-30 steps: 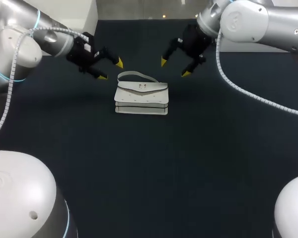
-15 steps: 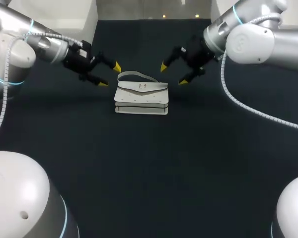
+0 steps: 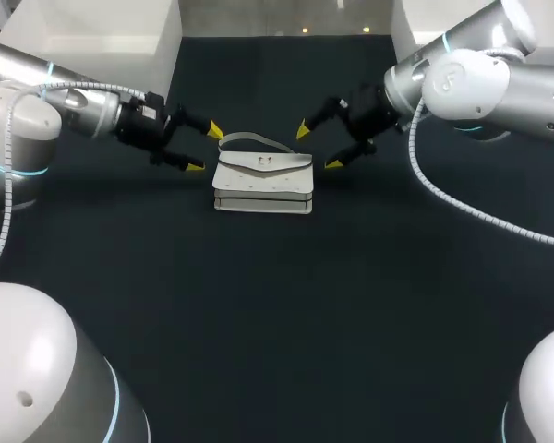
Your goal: Pick up the bag, open it, inspect its contents, close it, and place it on the opposite side
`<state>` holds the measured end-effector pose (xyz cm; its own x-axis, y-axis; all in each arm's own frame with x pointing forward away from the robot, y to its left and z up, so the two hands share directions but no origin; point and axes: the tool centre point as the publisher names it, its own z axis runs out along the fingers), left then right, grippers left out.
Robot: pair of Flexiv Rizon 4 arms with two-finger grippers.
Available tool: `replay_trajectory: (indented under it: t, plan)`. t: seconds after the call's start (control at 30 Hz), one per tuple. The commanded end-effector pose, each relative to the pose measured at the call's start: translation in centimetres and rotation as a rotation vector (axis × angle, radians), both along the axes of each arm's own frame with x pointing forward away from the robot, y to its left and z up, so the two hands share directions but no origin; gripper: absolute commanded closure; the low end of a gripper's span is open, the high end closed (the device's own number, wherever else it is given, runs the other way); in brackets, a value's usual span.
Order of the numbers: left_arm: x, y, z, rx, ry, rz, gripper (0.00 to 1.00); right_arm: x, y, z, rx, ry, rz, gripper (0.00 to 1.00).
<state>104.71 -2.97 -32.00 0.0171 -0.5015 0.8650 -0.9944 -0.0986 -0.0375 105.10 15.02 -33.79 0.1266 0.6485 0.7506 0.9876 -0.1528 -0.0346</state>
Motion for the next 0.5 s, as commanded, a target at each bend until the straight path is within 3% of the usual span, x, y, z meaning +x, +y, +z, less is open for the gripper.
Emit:
replay_trajectory:
  t: [0.03,0.27,0.5]
  plan:
    - [0.2,-0.2,-0.8,-0.057,0.007,-0.006,0.0,0.1,0.1,-0.8,0.042,0.01,-0.004,0.0]
    - [0.8,-0.3,-1.7,-0.117,0.038,0.023,0.0,0.0,0.5,-1.3,0.125,0.029,-0.032,0.0]
    - [1.1,-0.4,-2.0,-0.163,0.05,0.038,0.15,-0.1,1.1,-1.3,0.155,0.033,-0.032,0.0]
